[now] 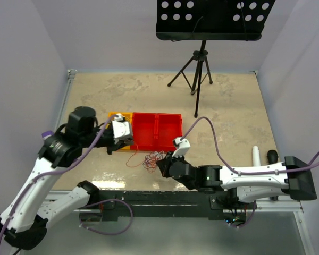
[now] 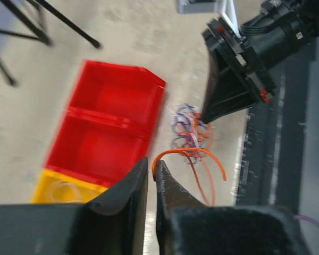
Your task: Untangle the cables
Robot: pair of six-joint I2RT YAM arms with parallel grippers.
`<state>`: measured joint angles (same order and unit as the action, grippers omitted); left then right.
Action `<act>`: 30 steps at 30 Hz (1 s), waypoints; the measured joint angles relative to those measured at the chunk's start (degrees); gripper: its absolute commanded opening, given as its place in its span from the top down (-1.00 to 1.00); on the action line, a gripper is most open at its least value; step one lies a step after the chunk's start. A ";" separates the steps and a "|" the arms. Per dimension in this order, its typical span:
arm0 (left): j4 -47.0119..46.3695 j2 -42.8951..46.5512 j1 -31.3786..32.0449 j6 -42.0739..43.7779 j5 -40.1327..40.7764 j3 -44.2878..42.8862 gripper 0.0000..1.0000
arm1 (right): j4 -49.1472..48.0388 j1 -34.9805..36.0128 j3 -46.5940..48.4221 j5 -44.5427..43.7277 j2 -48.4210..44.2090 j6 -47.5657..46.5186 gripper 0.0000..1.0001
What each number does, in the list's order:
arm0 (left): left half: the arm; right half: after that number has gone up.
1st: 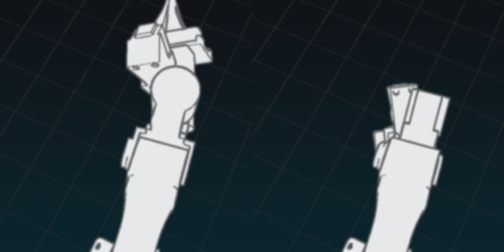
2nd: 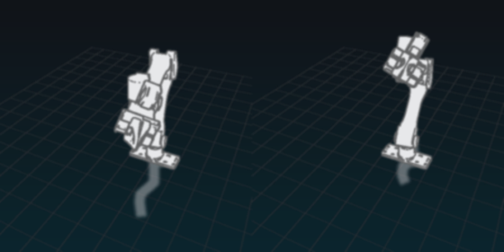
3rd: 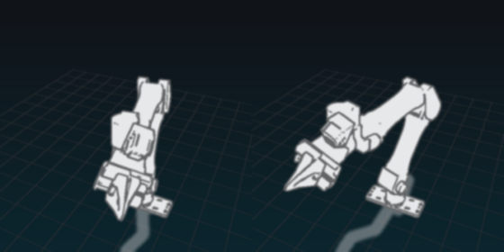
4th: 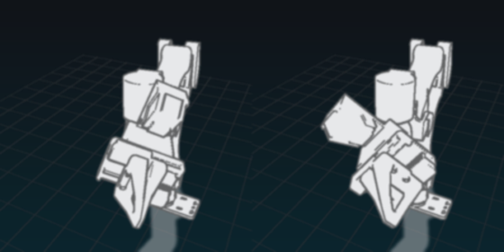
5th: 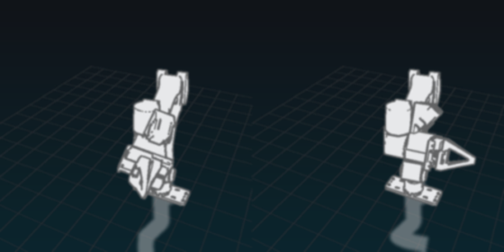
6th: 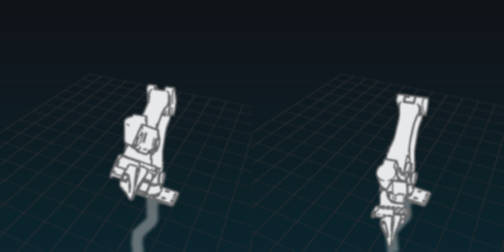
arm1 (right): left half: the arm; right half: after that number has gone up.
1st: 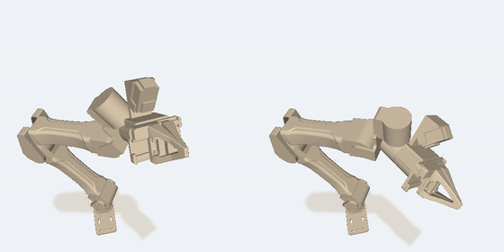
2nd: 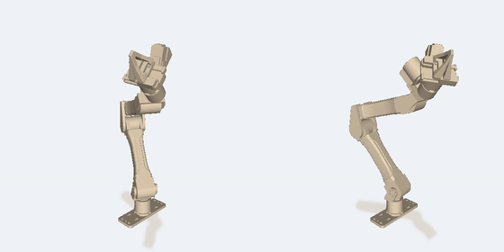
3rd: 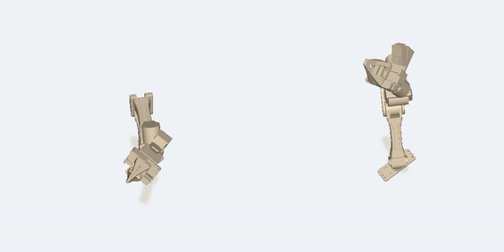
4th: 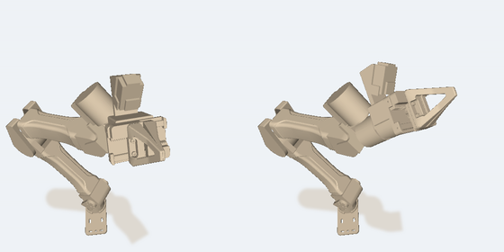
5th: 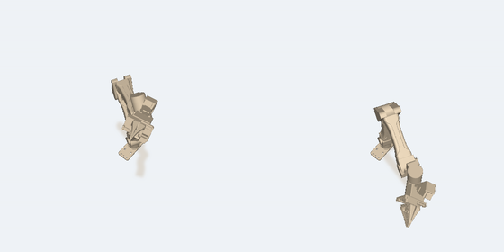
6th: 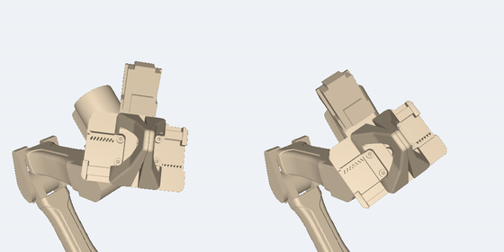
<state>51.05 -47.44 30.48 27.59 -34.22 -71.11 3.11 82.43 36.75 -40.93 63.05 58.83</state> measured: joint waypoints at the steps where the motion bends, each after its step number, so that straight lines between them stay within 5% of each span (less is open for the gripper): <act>1: -0.04 -0.87 -0.04 -0.22 -1.62 2.67 0.37 | -0.11 0.00 0.85 0.59 1.68 -1.79 1.00; 7: -1.16 -7.02 -0.09 -2.56 -8.79 12.13 0.16 | -1.92 0.04 2.38 3.04 5.90 -7.17 1.00; 21: -3.85 -15.28 -0.09 -0.94 -15.72 18.58 -0.09 | -5.64 0.33 6.10 2.95 7.06 -12.02 1.00; 24: -4.28 -16.72 -0.09 -0.57 -16.79 18.60 0.16 | -6.32 0.57 6.10 2.99 7.06 -12.59 1.00; 29: -6.12 -17.66 -0.09 -0.28 -17.66 18.60 1.00 | -8.28 0.87 6.10 3.17 6.93 -13.51 1.00; 30: -6.43 -17.64 -0.09 -0.07 -17.79 18.60 1.00 | -8.52 0.87 6.10 3.19 6.69 -13.57 1.00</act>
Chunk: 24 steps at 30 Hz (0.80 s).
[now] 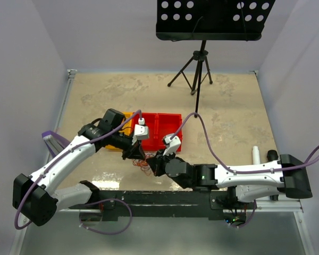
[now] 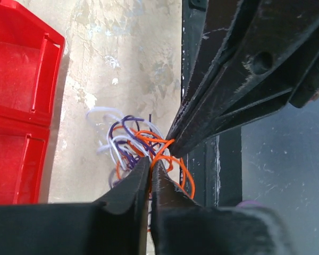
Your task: Untangle the cables
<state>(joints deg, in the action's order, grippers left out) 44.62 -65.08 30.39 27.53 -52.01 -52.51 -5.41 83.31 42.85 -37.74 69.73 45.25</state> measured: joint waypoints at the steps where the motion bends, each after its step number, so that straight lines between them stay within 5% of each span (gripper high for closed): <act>1: -0.33 0.00 0.00 0.20 -0.20 0.00 1.00 | -0.15 0.00 0.00 0.00 -0.42 -0.09 1.00; 5: -0.50 0.28 0.02 0.35 -1.25 -0.17 1.00 | -0.33 0.04 -0.37 0.00 -2.80 0.07 0.95; 12: 0.55 3.91 -0.04 0.22 -0.85 -3.93 1.00 | -0.42 0.04 -4.68 -0.26 -9.01 2.64 0.25; 24: 2.67 9.46 -0.04 -1.11 -0.68 -13.14 1.00 | 0.63 0.04 -12.13 -0.20 -18.95 6.56 0.05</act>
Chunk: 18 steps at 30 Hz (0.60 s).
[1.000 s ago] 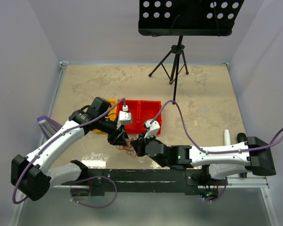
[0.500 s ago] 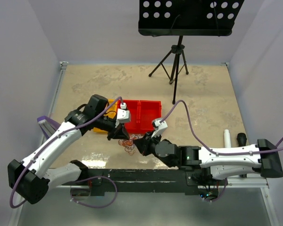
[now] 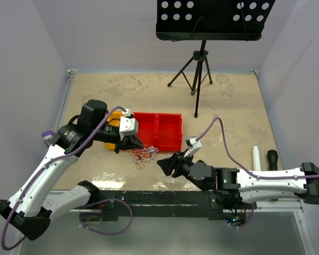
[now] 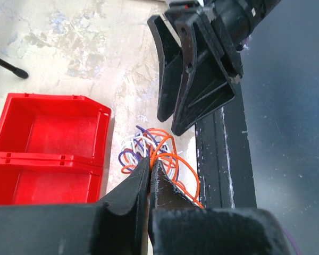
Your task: Untangle the cables
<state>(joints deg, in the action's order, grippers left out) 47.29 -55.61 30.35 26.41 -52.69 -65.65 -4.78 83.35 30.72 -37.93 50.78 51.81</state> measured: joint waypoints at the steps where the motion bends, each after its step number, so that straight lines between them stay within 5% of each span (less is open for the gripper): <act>1: 0.11 -0.02 0.00 -0.37 0.00 -0.59 1.00 | -0.46 0.00 -0.07 0.07 0.31 -0.02 0.04; 18: 1.77 -0.37 0.00 -4.81 -1.01 -9.88 1.00 | -17.92 0.00 -0.24 1.27 4.48 -7.58 -0.10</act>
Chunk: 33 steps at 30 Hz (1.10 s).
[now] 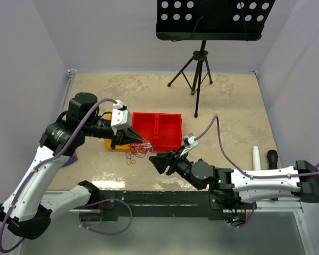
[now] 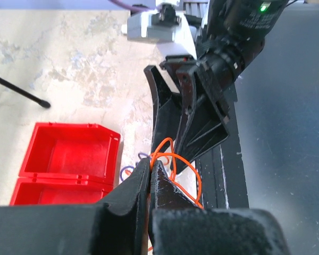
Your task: Untangle the cables
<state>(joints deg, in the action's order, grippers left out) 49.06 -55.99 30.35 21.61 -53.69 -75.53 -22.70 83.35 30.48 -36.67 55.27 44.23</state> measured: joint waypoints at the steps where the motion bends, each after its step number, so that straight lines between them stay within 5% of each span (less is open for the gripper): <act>1: 0.50 -0.20 0.00 0.04 -0.20 -1.22 1.00 | -0.48 0.00 0.00 -0.11 0.26 -1.20 -0.11; 11: 5.22 -0.94 0.00 2.12 -4.87 -11.39 1.00 | -8.61 0.00 -0.07 2.69 -0.13 -16.26 -0.20; 33: 10.62 -0.42 0.00 7.19 -9.77 -12.44 1.00 | -5.16 0.28 5.92 8.48 -3.98 -30.38 -0.16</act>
<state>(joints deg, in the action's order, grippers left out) 59.68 -56.40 30.35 28.80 -63.46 -87.96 -27.86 83.64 36.40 -28.18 51.29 13.85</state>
